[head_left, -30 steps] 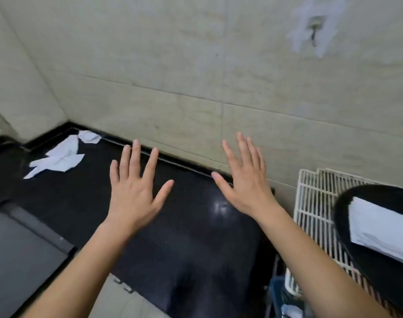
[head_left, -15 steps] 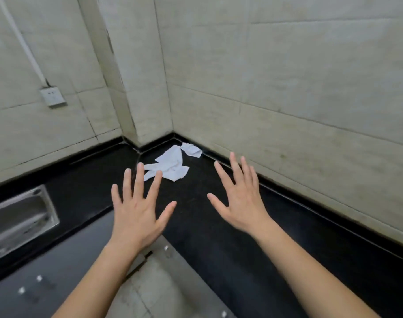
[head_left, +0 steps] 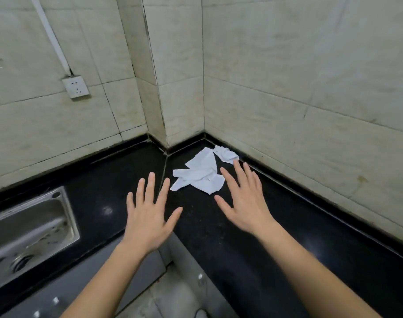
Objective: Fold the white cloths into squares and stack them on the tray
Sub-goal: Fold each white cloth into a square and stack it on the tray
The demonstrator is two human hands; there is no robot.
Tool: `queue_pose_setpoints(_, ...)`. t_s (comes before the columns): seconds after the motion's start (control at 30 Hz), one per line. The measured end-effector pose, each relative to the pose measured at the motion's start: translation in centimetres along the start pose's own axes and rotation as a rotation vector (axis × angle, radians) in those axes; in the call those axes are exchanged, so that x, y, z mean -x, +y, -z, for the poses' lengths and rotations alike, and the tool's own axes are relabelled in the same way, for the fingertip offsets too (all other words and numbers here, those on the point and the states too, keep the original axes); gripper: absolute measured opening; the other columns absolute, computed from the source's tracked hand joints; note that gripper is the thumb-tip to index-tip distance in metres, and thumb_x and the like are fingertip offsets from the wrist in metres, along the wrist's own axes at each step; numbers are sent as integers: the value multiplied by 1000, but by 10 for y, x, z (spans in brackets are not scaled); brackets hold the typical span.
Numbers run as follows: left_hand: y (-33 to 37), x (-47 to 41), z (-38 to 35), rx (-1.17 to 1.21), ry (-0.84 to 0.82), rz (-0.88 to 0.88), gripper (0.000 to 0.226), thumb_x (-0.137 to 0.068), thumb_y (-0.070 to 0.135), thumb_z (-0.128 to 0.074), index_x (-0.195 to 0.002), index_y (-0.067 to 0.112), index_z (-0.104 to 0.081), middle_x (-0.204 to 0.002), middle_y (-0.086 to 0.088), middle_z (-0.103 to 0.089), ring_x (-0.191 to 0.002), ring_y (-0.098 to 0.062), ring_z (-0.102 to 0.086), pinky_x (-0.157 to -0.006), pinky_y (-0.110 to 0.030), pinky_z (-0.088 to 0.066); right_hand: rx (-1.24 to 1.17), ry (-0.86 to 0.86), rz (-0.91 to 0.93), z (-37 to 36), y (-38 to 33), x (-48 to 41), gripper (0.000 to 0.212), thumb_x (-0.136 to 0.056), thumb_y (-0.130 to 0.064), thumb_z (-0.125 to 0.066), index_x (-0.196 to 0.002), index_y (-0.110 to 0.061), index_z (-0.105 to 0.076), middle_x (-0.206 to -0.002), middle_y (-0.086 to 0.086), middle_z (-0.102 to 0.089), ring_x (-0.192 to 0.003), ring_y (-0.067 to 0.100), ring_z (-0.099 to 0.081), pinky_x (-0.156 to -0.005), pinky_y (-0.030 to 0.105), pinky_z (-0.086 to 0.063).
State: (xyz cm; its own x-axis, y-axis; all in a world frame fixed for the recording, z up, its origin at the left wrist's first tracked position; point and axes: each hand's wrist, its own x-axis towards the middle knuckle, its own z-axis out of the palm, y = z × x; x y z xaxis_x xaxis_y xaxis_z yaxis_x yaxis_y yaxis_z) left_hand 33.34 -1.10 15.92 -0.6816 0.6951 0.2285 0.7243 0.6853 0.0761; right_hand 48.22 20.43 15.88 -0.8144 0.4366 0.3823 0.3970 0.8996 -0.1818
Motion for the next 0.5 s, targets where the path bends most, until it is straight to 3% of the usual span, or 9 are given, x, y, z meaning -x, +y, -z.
queue_pose_setpoints(0.1,-22,-46,-29,7,-69,22,81,-89,73,-9,-158,31,1,-165,-6,14,-152,-29,10,-120,-55,-9,-13,-53,-17,-46,11,-47,71,-95,-52,-50,-155,-20,-29,-164,17,-14,-152,38,-11,-121,53,-19)
queue_pose_setpoints(0.27,-54,-119,-59,-3,-180,19,85,-84,74,0,-157,32,7,-165,-5,17,-152,-29,11,-121,-54,-8,-55,-199,-102,-106,22,-118,72,-98,-47,-48,-158,-21,-19,-166,15,-8,-152,37,-6,-122,51,-14)
queue_pose_setpoints(0.5,-87,-195,-83,48,-255,35,78,-96,66,-26,-158,28,4,-165,-7,13,-152,-28,8,-121,-52,-10,-69,-332,-166,-150,27,-180,71,-100,-43,-45,-159,-23,-11,-167,11,-5,-153,33,-4,-122,45,-12)
